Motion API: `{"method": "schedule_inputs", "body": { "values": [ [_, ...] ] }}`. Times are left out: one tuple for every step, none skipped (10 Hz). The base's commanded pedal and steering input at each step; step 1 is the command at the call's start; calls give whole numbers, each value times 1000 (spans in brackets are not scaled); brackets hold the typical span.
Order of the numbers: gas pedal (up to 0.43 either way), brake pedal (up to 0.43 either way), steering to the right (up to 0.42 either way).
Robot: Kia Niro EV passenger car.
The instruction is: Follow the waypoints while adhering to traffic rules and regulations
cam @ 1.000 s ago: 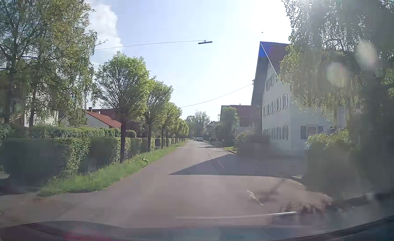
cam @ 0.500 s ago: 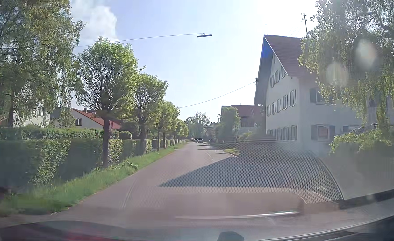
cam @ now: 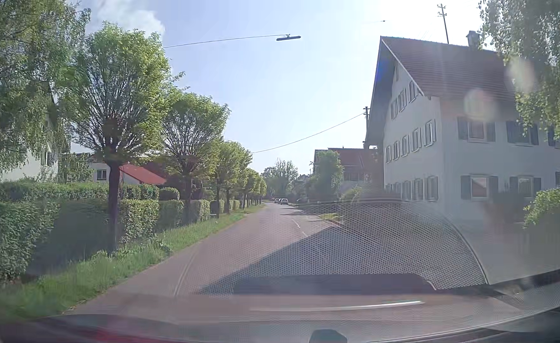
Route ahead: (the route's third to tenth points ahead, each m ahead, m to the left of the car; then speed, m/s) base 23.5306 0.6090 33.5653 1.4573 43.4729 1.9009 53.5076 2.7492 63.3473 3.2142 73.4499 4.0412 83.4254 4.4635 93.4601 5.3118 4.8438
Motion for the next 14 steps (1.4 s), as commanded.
{"method": "schedule_inputs", "body": {
  "values": [
    [138, 0, 1],
    [138, 0, 1],
    [138, 0, 0],
    [138, 0, 0],
    [138, 0, 0],
    [138, 0, 0],
    [138, 0, 0],
    [130, 0, 0],
    [130, 0, 0],
    [130, 0, 0],
    [130, 0, 0],
    [130, 0, 0],
    [130, 0, -1],
    [130, 0, -1]
  ]
}}
